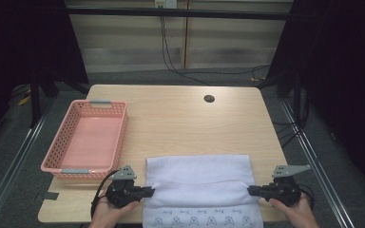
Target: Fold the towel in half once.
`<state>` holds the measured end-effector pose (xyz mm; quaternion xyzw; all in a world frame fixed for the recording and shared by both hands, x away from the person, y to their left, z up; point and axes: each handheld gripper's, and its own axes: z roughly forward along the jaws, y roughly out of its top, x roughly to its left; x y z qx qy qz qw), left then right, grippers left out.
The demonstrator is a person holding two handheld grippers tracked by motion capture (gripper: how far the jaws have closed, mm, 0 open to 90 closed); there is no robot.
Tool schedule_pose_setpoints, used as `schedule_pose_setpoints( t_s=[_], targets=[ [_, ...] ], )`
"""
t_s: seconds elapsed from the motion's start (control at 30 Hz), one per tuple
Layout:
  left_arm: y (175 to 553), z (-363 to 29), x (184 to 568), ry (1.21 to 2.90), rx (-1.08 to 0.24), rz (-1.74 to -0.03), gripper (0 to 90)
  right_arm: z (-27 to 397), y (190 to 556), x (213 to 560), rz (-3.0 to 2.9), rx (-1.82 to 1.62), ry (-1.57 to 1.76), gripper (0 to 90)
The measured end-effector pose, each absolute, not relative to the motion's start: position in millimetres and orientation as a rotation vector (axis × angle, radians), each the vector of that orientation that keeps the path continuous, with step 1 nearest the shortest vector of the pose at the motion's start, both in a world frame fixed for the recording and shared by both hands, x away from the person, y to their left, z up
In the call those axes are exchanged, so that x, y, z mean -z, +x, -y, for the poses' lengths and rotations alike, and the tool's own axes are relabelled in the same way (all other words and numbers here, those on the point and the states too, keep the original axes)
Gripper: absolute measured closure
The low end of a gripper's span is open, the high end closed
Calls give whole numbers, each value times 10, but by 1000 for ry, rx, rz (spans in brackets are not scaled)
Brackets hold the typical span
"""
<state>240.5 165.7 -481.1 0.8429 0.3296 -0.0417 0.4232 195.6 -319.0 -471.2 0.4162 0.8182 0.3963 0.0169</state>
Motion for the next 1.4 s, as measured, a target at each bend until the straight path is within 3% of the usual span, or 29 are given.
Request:
schedule_pose_setpoints(
  t_s=[0.47, 0.9, 1.4],
  targets=[
    [2558, -1571, 4959, 2186, 100, -871, 875, 3064, 2056, 4881, -2624, -1051, 1268, 884],
    [3265, -1361, 4948, 2214, -28, -898, 879, 3118, 2450, 4933, -2521, -1085, 1319, 885],
    [3977, -1184, 4937, 2222, -124, -985, 878, 3198, 3232, 4990, -2415, -1087, 1352, 886]
  ],
)
